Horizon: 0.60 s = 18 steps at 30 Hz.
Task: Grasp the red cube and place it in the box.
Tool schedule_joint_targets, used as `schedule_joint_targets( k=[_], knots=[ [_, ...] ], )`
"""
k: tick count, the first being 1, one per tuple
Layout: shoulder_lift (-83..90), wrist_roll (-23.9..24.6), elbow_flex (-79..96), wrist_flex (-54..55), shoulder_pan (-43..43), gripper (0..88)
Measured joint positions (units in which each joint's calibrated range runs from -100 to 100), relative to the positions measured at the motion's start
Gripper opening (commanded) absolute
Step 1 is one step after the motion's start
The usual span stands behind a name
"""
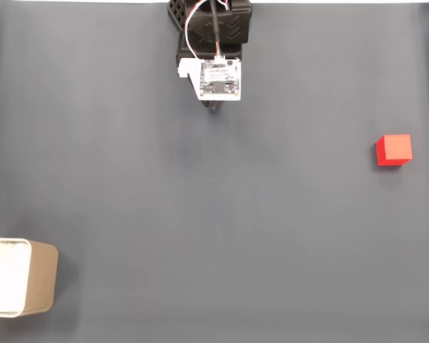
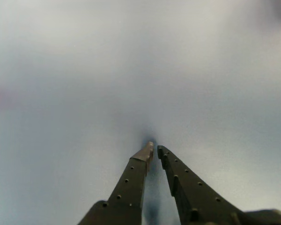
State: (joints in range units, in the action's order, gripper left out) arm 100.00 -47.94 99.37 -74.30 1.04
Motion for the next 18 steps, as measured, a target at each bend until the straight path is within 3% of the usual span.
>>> schedule_joint_targets(
  k=[18],
  knots=[
    [0.0,-0.4,0.0,0.0,-0.5,0.0]
  ],
)
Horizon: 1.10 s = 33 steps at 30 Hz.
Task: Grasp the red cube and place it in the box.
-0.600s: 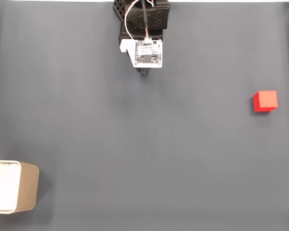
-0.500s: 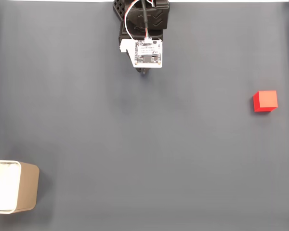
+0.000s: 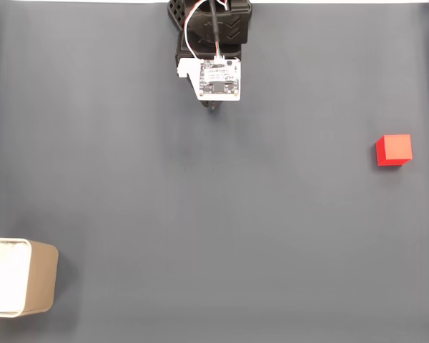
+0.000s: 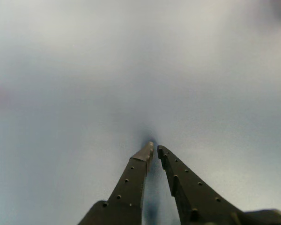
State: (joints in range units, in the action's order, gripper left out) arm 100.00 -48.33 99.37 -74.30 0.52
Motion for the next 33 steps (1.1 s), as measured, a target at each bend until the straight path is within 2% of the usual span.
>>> schedule_joint_targets(
  k=[15,21,25,33],
  knots=[
    [0.0,0.0,0.0,1.0,-0.1,0.0],
    [-1.1,0.1,-2.0,20.6,-2.0,0.0],
    [-6.2,-0.1,-11.8,31.0,-2.0,0.0],
    [-21.5,-0.3,-39.8,27.8,-2.0,0.1]
  ],
)
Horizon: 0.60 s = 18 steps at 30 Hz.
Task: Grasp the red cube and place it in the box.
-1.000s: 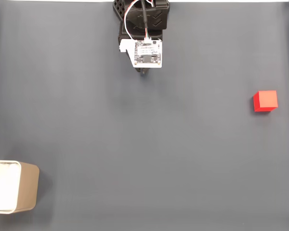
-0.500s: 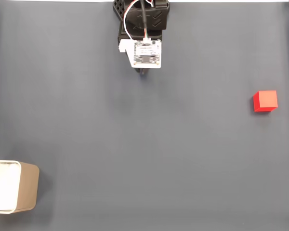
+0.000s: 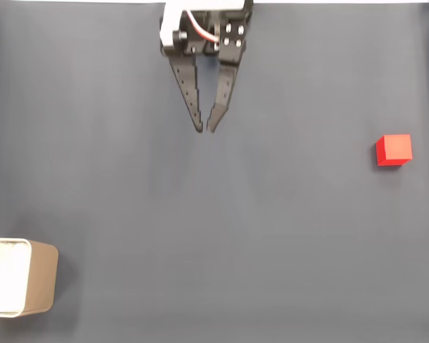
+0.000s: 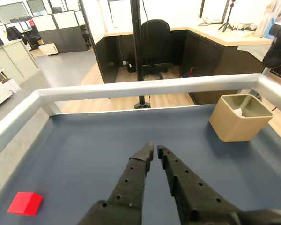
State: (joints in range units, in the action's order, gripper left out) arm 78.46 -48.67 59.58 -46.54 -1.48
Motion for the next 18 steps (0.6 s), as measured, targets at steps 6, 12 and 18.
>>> schedule_joint_targets(
  k=[6,12,18],
  knots=[
    [-9.9,0.1,-14.6,-9.4,0.0,0.1],
    [-17.2,-0.5,-24.3,-17.8,0.0,0.0],
    [-21.5,-0.7,-29.6,-22.1,0.0,0.0]
  ],
)
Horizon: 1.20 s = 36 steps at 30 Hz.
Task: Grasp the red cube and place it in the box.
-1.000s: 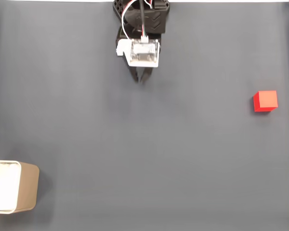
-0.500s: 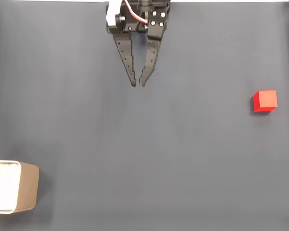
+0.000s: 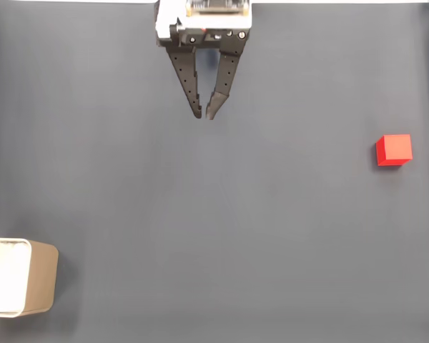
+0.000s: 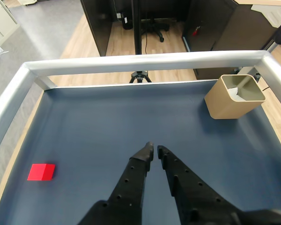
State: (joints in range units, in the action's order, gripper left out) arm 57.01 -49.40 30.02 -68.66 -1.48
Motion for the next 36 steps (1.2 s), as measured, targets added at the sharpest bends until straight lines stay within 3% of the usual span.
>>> schedule_joint_targets(
  k=[14,36],
  knots=[
    [-8.6,-1.0,-7.1,-1.5,0.6,0.0],
    [-10.6,-3.0,-7.1,-1.5,12.8,0.0]
  ],
)
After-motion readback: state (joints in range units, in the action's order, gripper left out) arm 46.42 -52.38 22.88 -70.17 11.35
